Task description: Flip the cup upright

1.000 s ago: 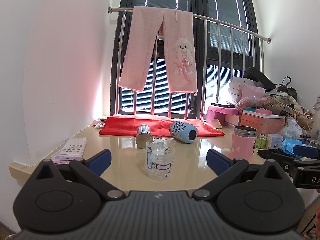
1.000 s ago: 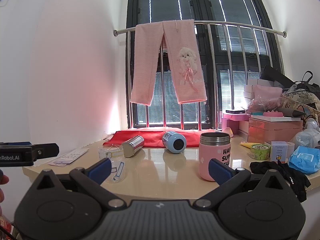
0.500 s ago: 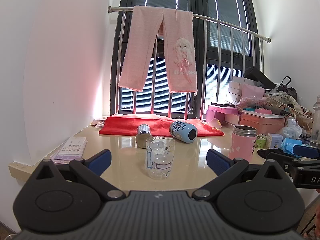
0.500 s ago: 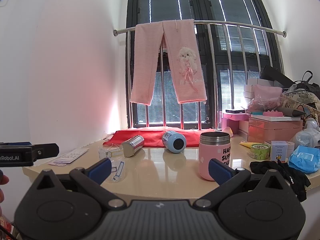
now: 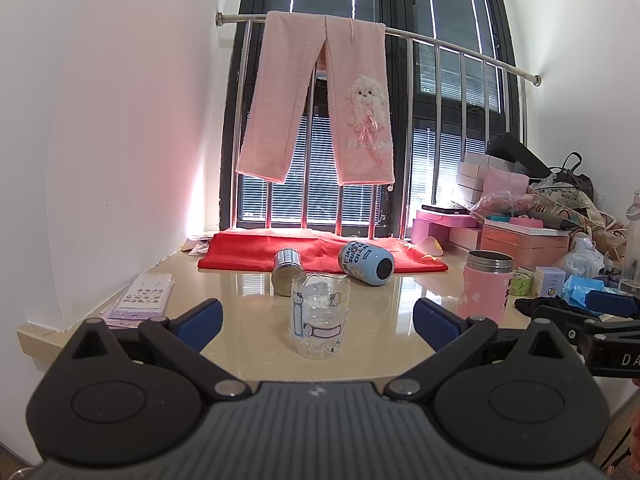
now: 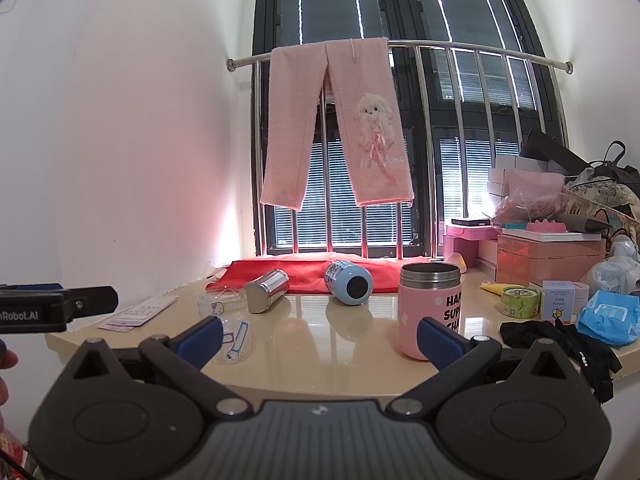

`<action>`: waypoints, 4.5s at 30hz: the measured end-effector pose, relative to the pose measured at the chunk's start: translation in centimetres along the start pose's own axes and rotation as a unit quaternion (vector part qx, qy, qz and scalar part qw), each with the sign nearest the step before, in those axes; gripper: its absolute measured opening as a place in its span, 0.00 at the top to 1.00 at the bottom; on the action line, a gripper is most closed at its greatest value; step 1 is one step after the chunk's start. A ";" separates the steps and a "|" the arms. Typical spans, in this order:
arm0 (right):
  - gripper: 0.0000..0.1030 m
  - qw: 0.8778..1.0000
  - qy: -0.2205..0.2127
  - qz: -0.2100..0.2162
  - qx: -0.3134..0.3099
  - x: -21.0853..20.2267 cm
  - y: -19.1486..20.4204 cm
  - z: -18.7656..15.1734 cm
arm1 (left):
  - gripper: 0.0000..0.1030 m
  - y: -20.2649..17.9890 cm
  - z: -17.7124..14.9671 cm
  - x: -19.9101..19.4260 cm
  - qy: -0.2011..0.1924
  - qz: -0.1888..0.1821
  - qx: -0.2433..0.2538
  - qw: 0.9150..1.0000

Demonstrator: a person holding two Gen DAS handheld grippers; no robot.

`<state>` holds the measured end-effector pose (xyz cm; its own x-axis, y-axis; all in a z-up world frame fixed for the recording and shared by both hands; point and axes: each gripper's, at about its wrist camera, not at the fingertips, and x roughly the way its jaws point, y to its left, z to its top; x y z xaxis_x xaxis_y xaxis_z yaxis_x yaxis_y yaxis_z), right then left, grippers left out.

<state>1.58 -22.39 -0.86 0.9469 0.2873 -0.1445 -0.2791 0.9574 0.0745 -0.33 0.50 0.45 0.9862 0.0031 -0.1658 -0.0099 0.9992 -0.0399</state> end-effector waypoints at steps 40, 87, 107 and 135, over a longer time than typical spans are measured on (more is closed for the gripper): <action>0.00 0.996 0.069 0.052 0.012 16.6 5.0 4.7 | 0.00 8.6 8.8 15.9 0.111 -0.023 0.052 0.992; 0.00 0.861 0.423 -0.194 0.204 43.9 6.1 9.5 | 0.02 8.5 10.8 59.1 0.544 -0.072 0.066 0.834; 0.00 0.883 0.404 -0.138 0.192 42.5 7.3 10.6 | 0.35 11.8 13.0 52.9 0.513 -0.099 0.013 0.852; 0.00 0.974 0.214 0.073 0.014 31.0 10.7 10.2 | 0.35 15.5 3.8 33.0 0.483 -0.073 0.209 0.847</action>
<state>29.64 -3.58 5.56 0.7420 0.4128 -0.5282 -0.3961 0.9057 0.1514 32.69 16.27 -1.85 0.3744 0.0449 -0.9262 0.3590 0.9139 0.1895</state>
